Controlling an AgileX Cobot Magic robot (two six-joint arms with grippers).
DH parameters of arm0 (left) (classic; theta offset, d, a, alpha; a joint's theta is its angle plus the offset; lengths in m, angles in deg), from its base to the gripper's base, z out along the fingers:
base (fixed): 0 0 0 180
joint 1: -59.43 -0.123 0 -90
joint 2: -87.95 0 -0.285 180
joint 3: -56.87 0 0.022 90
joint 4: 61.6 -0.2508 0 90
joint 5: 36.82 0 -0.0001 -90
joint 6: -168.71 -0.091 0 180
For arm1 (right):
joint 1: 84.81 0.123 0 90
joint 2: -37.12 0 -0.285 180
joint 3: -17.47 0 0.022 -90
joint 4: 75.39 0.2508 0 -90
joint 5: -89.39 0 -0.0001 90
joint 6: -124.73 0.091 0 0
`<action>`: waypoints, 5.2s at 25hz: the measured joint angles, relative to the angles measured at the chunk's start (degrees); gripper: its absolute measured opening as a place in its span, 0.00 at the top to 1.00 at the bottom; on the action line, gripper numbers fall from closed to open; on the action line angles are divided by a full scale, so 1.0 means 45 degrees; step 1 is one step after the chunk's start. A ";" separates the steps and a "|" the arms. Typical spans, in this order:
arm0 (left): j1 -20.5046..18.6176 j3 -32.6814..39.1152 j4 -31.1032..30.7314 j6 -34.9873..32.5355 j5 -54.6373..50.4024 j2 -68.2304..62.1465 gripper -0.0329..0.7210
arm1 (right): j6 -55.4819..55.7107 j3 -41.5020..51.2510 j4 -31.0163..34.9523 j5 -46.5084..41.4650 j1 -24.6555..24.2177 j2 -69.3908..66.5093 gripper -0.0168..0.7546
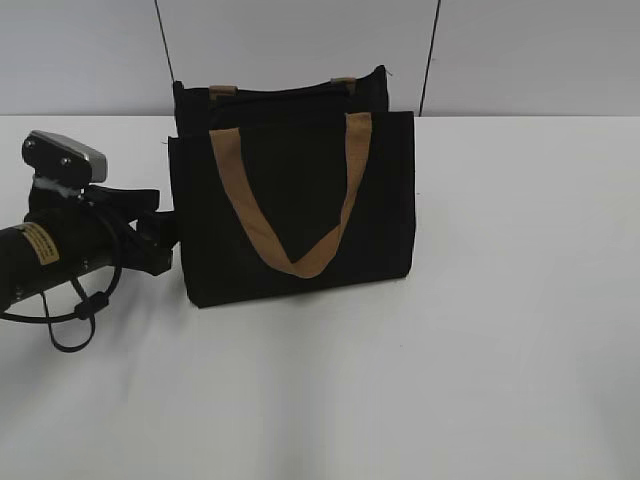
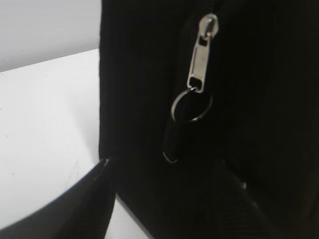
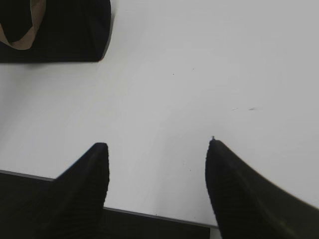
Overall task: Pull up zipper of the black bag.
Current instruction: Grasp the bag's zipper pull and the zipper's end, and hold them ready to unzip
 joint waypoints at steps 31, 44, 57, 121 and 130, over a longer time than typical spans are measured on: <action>-0.0028 -0.1861 -0.0990 0.0512 -0.1175 -0.0565 0.93 | 0.0000 0.0000 0.0000 0.0000 0.0000 0.0000 0.37; 0.0013 -0.1861 -0.0980 0.1372 -0.4371 0.3856 0.93 | 0.0000 0.0000 0.0000 0.0000 0.0000 0.0000 0.37; 0.0778 -0.1850 -0.1042 0.1539 -0.5660 0.4708 0.93 | -0.0474 -0.0024 0.0819 0.0105 0.0000 -0.0417 0.38; 0.1650 -0.3143 0.0263 0.4523 -0.8620 0.6214 0.93 | -1.2515 -1.3409 1.0698 0.6664 0.7142 -2.5181 0.38; 0.1723 -0.3147 0.0263 0.4523 -0.8663 0.6598 0.93 | -1.2136 -1.3409 1.1073 0.7418 0.7142 -2.5416 0.52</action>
